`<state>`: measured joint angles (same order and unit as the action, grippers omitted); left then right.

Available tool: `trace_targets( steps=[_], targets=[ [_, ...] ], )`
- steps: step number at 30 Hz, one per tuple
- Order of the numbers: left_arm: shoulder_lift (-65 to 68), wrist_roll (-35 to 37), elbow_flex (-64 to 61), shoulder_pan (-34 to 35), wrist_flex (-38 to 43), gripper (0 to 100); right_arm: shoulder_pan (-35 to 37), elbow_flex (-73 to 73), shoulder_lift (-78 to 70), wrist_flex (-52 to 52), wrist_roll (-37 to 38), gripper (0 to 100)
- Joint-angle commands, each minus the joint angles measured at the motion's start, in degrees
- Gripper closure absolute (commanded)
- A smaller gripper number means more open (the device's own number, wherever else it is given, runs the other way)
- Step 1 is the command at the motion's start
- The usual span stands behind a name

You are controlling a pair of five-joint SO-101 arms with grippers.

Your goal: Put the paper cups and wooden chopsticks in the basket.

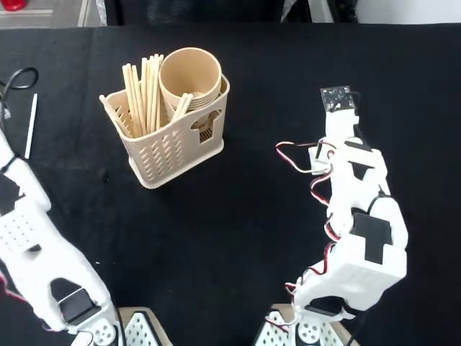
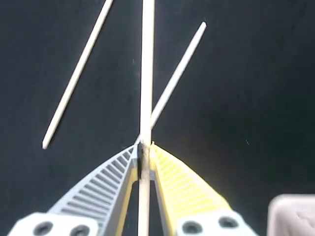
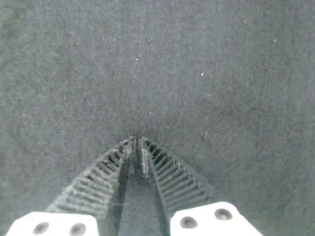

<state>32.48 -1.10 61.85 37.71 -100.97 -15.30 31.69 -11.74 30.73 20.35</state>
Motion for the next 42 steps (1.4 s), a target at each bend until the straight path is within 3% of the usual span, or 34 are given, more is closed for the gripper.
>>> trace_targets(
  steps=[1,6,10,15,21,23,25,29,34,42],
  targets=[
    [-20.1,0.7,-15.5,-2.9,0.3,97,-0.3,-0.3,3.4,-0.7,0.6,98.5],
    [-42.9,0.7,-32.4,-8.4,5.5,97,-0.3,-0.3,3.4,-0.6,0.6,98.5],
    [-62.0,2.4,-50.2,-13.5,18.7,97,-0.3,-0.3,3.4,-0.6,0.6,98.5],
    [-90.5,7.7,-81.3,-18.2,46.6,97,-0.3,-0.3,3.4,-0.6,0.6,98.5],
    [-125.7,8.6,-122.6,-27.7,91.3,97,-0.3,-0.3,3.4,-0.6,0.6,98.5],
    [-135.1,8.4,-132.5,-31.2,102.2,97,-0.3,-0.2,3.4,-0.6,0.6,98.5],
    [-137.8,8.4,-135.7,-34.0,103.8,97,-0.3,-0.2,3.4,-0.6,0.6,98.5],
    [-129.1,8.4,-134.4,-36.4,99.3,97,-0.3,-0.2,3.4,-0.6,0.6,98.5],
    [-120.4,8.4,-133.9,-40.7,99.3,97,-0.3,-0.2,3.4,-0.6,0.6,98.5],
    [-117.9,8.4,-138.0,-40.7,99.3,97,-0.3,-0.2,3.4,-0.6,0.6,98.5]
  ],
)
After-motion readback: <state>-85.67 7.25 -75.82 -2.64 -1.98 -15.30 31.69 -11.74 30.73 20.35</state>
